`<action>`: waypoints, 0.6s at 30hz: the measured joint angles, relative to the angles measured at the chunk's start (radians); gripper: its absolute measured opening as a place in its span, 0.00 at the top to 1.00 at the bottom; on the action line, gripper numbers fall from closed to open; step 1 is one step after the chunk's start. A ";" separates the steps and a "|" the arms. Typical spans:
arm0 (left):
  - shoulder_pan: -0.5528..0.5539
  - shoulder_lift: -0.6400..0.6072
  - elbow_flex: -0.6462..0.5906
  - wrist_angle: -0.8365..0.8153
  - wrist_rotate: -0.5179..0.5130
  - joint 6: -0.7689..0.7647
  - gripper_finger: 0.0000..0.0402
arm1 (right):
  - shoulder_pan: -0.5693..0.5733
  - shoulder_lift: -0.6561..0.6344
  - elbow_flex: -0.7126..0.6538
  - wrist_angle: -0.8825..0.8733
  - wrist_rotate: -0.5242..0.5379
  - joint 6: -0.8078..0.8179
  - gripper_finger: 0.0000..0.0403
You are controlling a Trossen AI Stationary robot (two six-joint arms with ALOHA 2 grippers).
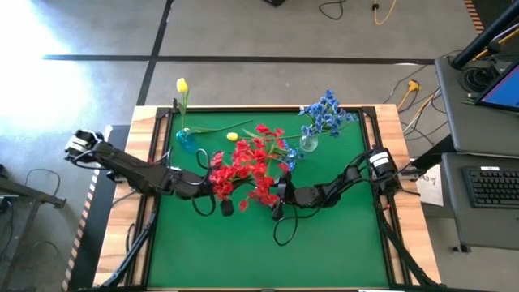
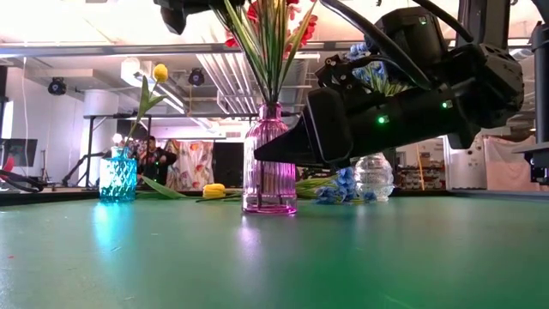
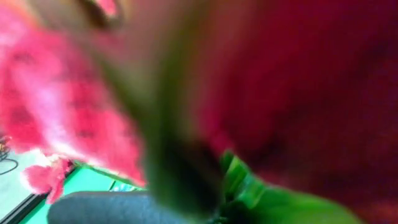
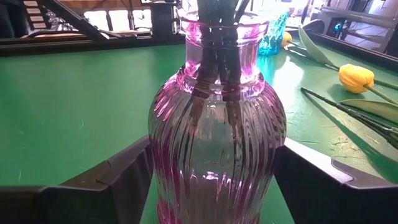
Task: Sort flowers into vase by color
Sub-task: Put the red flowers into the purple vase
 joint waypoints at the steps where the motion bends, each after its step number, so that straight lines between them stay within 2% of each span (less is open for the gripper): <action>1: -0.002 -0.010 0.000 -0.004 0.000 0.000 1.00 | 0.000 0.000 0.000 -0.001 0.000 0.000 0.30; 11: -0.002 -0.106 0.000 -0.127 0.003 -0.017 1.00 | 0.000 -0.001 0.000 -0.013 0.000 0.002 0.29; 18: 0.001 -0.086 0.000 -0.131 0.026 -0.018 1.00 | 0.000 -0.001 0.000 -0.014 0.000 0.003 0.30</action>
